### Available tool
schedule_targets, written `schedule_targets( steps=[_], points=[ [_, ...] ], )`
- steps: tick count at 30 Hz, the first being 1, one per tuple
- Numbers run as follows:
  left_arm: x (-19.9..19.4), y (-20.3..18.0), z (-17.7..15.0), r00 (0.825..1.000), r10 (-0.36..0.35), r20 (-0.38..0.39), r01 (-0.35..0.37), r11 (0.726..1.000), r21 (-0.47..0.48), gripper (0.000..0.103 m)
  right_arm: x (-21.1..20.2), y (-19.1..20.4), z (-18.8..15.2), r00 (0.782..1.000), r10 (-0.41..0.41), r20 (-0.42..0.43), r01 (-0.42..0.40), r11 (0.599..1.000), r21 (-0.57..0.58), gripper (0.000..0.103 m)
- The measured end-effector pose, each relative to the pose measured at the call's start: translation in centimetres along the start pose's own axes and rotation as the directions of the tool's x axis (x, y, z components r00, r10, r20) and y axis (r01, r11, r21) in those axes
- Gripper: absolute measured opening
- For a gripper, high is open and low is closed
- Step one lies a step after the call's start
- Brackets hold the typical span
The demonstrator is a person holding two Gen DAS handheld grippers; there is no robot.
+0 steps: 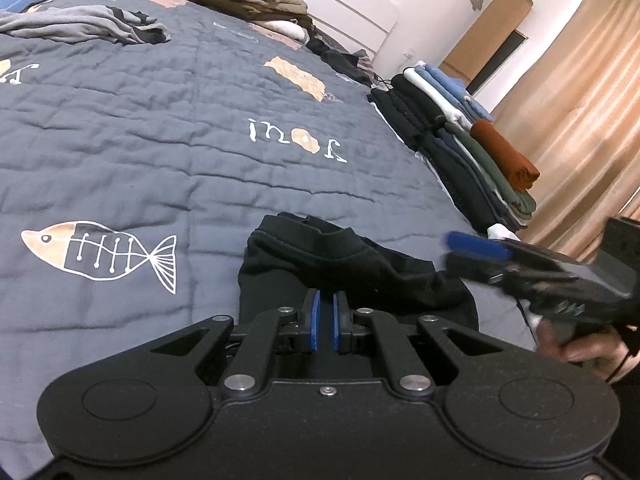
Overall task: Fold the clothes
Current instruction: 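Open the left gripper and withdraw both grippers from the folded shirt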
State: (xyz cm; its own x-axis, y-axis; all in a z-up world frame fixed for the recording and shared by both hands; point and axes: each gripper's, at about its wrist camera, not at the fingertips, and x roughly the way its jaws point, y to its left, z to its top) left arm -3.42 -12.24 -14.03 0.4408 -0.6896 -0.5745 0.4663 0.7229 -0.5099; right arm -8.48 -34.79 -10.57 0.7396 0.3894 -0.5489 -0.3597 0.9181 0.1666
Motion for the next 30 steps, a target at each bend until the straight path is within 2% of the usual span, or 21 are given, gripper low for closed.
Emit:
schedule_targets(
  steps=[5,7,8,9,10,12,15,20,23,25,27,30],
  points=[
    [0.0,0.2,0.1,1.0,0.0,-0.002,0.0,1.0,-0.003,0.006,3.9,1.2,-0.6,0.997,-0.03,-0.074,0.025,0.998,-0.065,0.06],
    [0.0,0.4,0.2,1.0,0.0,-0.001,0.0,1.0,-0.011,0.006,4.8,0.8,-0.6,0.997,-0.021,-0.071,0.018,0.998,-0.055,0.055],
    [0.0,0.5,0.2,1.0,0.001,-0.001,-0.001,1.0,-0.014,0.006,5.2,0.5,-0.5,0.998,-0.029,-0.064,0.027,0.999,-0.041,0.041],
    [0.0,0.5,0.2,1.0,0.001,-0.002,-0.001,1.0,-0.015,0.006,5.5,-0.1,-0.2,0.998,-0.04,-0.058,0.039,0.999,-0.023,0.015],
    [0.0,0.5,0.2,1.0,0.001,-0.003,-0.001,1.0,-0.017,0.006,5.9,-0.7,0.0,0.997,-0.051,-0.052,0.05,0.999,-0.006,0.011],
    [0.1,0.6,0.2,1.0,0.002,-0.005,-0.002,1.0,-0.019,0.006,6.4,-2.2,0.4,0.994,-0.102,-0.026,0.103,0.994,0.034,0.01],
    [0.2,0.9,0.2,1.0,0.006,-0.01,-0.006,1.0,-0.022,0.006,7.6,-4.0,0.5,0.99,-0.137,-0.021,0.138,0.988,0.075,0.01],
    [0.5,1.2,0.1,0.999,0.023,-0.026,-0.023,1.0,-0.02,0.006,9.7,-4.9,-1.3,0.986,-0.153,-0.064,0.157,0.986,0.064,0.014],
    [0.4,1.2,0.2,0.999,0.023,-0.025,-0.023,1.0,-0.019,0.006,8.0,-5.6,-0.2,0.991,-0.116,-0.06,0.123,0.984,0.131,0.021],
    [0.3,1.1,0.2,1.0,0.02,-0.022,-0.02,1.0,-0.018,0.006,6.0,-6.2,0.8,0.992,-0.124,-0.022,0.126,0.974,0.189,0.028],
    [0.3,1.0,0.2,1.0,0.019,-0.02,-0.019,1.0,-0.016,0.006,3.6,-6.8,1.5,0.992,-0.124,0.007,0.118,0.96,0.256,0.042],
    [0.1,0.7,0.1,1.0,0.016,-0.016,-0.017,1.0,-0.01,0.006,0.3,-7.0,0.9,0.993,-0.117,0.022,0.1,0.924,0.37,0.045]
  ],
)
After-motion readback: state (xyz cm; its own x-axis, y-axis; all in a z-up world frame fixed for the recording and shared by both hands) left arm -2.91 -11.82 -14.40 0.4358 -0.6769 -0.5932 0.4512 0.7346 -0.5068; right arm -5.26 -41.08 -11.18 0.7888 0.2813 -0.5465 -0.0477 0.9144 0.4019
